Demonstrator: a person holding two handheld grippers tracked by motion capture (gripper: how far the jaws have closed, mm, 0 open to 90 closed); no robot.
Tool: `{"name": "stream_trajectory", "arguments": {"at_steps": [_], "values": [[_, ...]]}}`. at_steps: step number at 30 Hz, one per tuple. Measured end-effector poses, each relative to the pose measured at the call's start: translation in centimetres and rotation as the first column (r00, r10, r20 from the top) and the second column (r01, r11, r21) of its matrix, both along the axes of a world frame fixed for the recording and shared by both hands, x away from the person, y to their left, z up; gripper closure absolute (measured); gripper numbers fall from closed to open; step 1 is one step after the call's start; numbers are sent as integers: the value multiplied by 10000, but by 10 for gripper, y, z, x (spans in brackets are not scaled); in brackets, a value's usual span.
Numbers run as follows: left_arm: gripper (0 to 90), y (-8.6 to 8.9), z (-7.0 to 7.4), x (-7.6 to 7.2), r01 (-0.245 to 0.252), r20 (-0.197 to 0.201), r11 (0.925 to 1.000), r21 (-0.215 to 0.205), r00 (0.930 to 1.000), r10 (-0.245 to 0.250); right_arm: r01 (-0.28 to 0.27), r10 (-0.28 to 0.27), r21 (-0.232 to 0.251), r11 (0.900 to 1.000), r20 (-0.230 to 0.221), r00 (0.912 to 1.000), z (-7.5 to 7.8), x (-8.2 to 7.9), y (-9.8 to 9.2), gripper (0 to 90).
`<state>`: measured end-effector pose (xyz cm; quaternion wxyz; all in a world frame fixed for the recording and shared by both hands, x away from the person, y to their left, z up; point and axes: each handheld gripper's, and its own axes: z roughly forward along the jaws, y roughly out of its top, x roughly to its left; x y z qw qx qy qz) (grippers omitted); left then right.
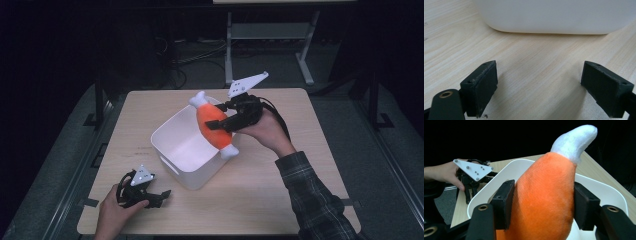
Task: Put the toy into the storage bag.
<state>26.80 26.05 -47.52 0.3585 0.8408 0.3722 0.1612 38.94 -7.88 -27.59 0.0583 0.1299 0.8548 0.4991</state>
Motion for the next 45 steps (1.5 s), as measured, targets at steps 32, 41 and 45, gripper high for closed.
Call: {"name": "stream_trajectory", "arguments": {"at_steps": [32,41,45], "values": [[128,0,0,0,4,-1,10000,24,10000,-4,-737,736,-449,9963,-41,9973,-27,16,79,402],[129,0,0,0,4,-1,10000,23,10000,-4,-923,918,-724,9931,-90,9957,-38,12,98,400],[129,0,0,0,7,0,10000,29,10000,-7,-982,974,-877,9913,-126,9952,-42,10,105,401]]}}
